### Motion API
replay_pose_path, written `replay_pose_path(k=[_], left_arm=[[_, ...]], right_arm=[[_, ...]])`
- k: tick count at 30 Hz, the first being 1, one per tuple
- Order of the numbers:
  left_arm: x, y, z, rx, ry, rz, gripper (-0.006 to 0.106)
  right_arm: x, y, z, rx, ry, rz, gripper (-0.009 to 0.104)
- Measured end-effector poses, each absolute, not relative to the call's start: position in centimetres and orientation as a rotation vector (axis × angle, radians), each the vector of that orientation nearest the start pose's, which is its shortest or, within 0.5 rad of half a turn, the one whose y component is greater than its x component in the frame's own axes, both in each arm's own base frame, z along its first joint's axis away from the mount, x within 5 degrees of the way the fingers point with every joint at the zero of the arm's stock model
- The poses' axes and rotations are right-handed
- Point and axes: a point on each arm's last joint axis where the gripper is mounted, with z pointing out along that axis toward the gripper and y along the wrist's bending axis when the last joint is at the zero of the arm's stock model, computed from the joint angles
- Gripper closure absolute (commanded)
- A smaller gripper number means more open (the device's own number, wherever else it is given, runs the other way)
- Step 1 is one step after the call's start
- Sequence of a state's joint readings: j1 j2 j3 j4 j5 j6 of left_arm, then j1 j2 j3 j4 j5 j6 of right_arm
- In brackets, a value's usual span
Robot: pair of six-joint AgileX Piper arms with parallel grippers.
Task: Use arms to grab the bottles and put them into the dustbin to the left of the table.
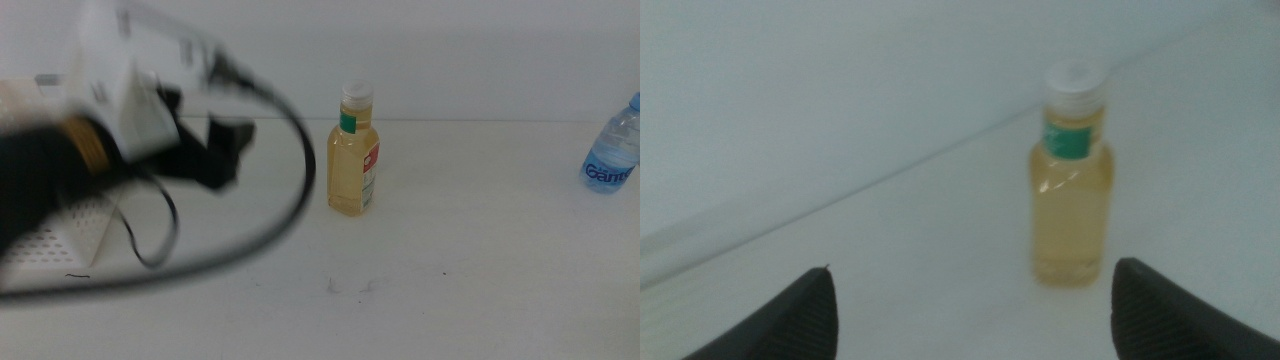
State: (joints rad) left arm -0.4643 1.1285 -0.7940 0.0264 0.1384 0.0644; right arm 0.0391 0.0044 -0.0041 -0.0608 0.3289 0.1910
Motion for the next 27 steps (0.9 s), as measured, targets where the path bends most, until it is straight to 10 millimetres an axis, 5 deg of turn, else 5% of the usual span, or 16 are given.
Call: replay_pose_path(k=[6,17,27], left_arm=[[23.3,-12.6,23.6,0.482,1.921,-0.367,0.007],[27.4,-15.6,16.6,0.425,1.815,-0.542,0.007],[30.9,-18.3,13.3,0.438,1.811,-0.635,0.007]], right_arm=[[5.4,0.0,18.5,0.099,1.811,0.105,0.009],[5.4,0.0,18.5,0.099,1.811,0.105,0.009],[5.4,0.0,18.5,0.099,1.811,0.105,0.009]])
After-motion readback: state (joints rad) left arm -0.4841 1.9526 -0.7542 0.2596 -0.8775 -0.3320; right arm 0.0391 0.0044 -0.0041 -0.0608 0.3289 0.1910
